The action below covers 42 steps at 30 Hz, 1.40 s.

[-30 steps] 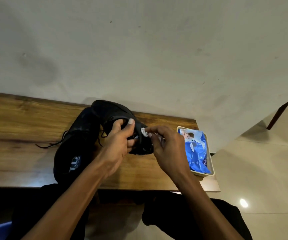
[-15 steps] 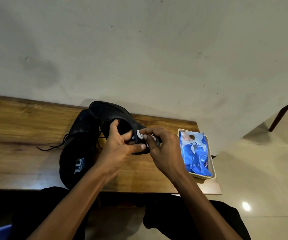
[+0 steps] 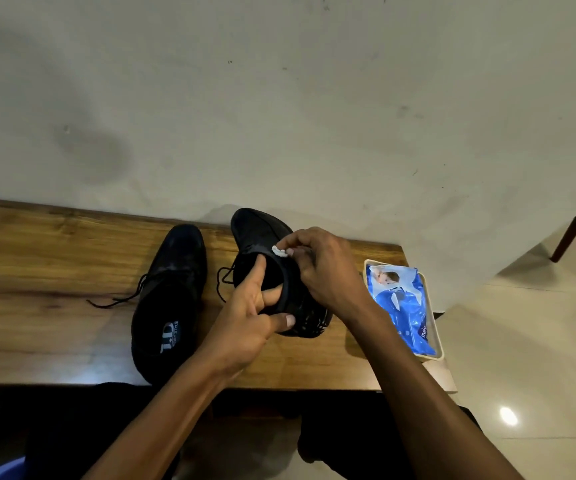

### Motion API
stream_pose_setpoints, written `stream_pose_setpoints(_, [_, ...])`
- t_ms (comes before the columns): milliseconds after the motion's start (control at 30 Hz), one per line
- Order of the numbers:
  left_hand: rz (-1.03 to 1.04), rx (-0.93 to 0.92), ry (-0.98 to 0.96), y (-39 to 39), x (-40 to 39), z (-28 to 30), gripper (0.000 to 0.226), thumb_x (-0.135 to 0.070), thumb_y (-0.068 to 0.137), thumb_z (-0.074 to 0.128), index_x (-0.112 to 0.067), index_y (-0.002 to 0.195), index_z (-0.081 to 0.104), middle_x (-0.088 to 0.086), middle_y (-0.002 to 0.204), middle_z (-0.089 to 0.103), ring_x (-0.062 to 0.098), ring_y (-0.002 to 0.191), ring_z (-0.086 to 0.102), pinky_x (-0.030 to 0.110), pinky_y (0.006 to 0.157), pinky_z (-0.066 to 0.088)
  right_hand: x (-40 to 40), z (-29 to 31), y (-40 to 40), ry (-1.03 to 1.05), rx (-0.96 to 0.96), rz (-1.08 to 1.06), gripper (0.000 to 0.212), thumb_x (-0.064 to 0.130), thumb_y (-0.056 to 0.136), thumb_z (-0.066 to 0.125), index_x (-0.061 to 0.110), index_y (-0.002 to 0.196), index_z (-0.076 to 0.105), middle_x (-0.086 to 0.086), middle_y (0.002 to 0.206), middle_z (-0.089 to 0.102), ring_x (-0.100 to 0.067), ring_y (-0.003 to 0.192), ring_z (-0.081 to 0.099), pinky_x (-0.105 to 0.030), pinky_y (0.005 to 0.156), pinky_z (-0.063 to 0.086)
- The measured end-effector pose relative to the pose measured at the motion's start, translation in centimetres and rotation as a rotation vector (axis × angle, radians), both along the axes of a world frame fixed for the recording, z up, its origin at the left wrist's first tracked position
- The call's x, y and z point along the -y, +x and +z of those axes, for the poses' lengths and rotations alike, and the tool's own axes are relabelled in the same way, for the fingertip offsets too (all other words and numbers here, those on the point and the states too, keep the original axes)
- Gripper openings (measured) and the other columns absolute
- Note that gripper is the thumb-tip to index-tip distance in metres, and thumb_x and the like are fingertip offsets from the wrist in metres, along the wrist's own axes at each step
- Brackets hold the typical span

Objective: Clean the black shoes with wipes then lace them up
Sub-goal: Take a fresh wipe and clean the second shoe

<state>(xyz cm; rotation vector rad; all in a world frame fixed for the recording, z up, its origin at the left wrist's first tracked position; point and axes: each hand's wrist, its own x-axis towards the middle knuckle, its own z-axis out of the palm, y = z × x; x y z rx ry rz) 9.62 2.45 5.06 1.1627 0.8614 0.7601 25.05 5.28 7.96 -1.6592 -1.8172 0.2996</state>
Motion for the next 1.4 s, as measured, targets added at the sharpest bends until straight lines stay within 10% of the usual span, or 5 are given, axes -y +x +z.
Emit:
stream_pose_setpoints(167, [0.026,0.099,-0.081,-0.2,-0.3,0.1,0.101,0.021,0.086,0.054,-0.027,0.158,0.003,0.007,0.127,0.069,0.020,0.122,0.062,0.049,0.109,0.042,3.5,0.4,-0.1,0.128,0.128,0.039,0.021,0.005,0.092,0.057,0.017,0.099,0.073,0.000,0.099,0.066,-0.014,0.090,0.060,-0.014,0.076,0.038])
stream_pose_setpoints(467, [-0.015,0.146,-0.083,-0.7,-0.5,1.4,0.090,0.020,0.089,0.049,-0.025,0.157,0.009,0.007,0.124,0.070,0.019,0.117,0.065,0.033,0.098,0.049,5.2,0.5,2.3,0.090,-0.060,0.016,0.022,0.003,0.090,0.067,0.022,0.097,0.077,0.009,0.096,0.071,-0.003,0.090,0.064,-0.010,0.074,0.043])
stream_pose_setpoints(667, [-0.112,0.093,-0.051,-2.0,-0.3,1.8,0.090,0.018,0.087,0.052,-0.028,0.156,0.017,0.012,0.126,0.068,0.027,0.119,0.064,0.043,0.102,0.043,1.7,-0.4,3.8,-0.170,-0.308,-0.043,0.017,0.012,0.094,0.068,0.027,0.094,0.077,0.011,0.095,0.076,-0.007,0.092,0.070,-0.037,0.083,0.058])
stream_pose_setpoints(900, [-0.044,0.120,-0.095,-2.8,-0.7,1.8,0.089,0.020,0.086,0.049,-0.024,0.157,0.016,0.011,0.126,0.069,0.025,0.117,0.065,0.042,0.104,0.043,5.4,0.7,2.6,-0.063,-0.143,0.010,0.026,0.000,0.091,0.066,0.023,0.092,0.078,0.012,0.092,0.071,-0.001,0.087,0.066,-0.008,0.072,0.045])
stream_pose_setpoints(1400, [-0.075,0.160,-0.101,-3.2,-0.5,2.1,0.089,0.011,0.081,0.057,-0.020,0.156,0.020,0.012,0.127,0.068,0.026,0.119,0.064,0.036,0.100,0.049,3.2,1.1,1.6,0.000,0.156,-0.001,0.029,-0.002,0.088,0.063,0.022,0.091,0.079,0.003,0.092,0.074,-0.010,0.080,0.063,-0.018,0.070,0.046])
